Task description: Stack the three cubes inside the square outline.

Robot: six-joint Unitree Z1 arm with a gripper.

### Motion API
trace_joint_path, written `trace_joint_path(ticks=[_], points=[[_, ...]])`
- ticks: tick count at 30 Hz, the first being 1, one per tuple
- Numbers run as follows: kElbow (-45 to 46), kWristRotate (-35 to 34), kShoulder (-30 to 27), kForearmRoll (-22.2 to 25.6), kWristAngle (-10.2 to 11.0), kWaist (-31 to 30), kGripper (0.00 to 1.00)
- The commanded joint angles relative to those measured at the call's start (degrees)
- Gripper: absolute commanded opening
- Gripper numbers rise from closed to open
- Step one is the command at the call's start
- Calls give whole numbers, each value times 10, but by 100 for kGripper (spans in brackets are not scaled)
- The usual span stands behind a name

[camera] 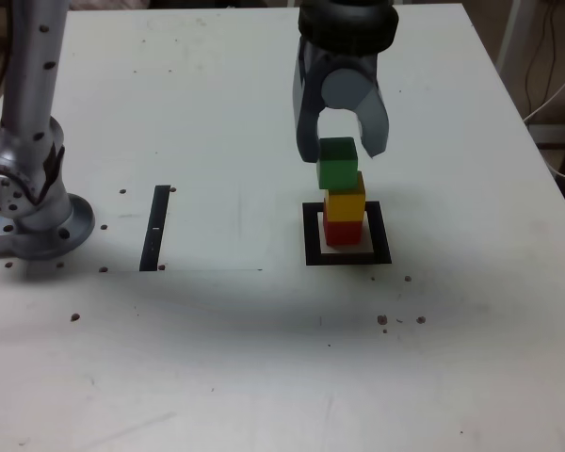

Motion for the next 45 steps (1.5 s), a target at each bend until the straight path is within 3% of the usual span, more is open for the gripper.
trace_joint_path(ticks=[1, 6, 14, 19, 34, 45], points=[[-3, 1, -4, -2, -2, 1, 61], [-3, 1, -4, -4, -3, 1, 63], [-2, 1, -9, -7, -6, 1, 90], [4, -3, -13, -8, -6, 1, 97], [15, -7, -32, -9, -18, -3, 99], [65, -15, -122, -30, -22, -5, 99]])
